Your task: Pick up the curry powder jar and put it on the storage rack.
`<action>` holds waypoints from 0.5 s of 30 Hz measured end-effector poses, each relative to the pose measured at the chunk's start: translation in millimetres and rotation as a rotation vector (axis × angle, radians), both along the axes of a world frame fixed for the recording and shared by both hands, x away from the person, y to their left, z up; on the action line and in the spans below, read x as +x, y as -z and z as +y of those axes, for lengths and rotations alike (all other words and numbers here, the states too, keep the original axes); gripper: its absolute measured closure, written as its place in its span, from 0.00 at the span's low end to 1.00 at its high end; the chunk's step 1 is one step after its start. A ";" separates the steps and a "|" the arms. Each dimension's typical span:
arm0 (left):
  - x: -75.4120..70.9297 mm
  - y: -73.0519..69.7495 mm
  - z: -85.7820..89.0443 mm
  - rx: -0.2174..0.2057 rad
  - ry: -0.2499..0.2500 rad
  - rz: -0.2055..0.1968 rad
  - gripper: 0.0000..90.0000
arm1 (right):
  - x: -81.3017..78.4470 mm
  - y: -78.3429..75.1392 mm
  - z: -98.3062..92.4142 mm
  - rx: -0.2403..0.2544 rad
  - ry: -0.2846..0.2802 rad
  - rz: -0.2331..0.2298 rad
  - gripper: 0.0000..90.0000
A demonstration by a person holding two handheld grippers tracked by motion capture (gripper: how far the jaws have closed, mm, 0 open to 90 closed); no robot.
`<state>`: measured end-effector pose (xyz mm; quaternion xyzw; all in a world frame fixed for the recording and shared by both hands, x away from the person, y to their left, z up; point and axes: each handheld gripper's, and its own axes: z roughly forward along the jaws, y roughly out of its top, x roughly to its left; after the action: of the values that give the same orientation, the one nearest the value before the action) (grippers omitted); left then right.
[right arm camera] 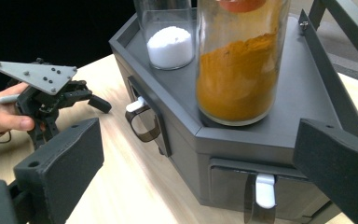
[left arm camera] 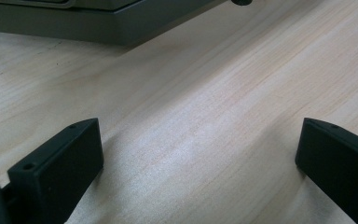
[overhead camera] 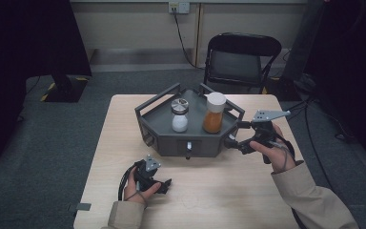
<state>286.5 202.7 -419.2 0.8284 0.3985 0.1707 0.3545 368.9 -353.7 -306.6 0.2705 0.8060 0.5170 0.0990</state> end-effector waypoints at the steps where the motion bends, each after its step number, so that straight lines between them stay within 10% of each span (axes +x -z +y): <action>1: 0.0 0.0 0.0 0.000 0.000 0.000 0.00 | -1.1 0.5 -0.5 0.001 0.001 -0.001 0.01; 15: 0.0 0.1 0.0 -0.001 0.000 0.000 0.00 | -7.1 17.3 -10.4 0.003 0.006 0.016 0.01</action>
<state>286.4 202.7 -419.3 0.8283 0.3987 0.1707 0.3548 361.8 -364.1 -323.9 0.2774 0.8051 0.5158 0.0938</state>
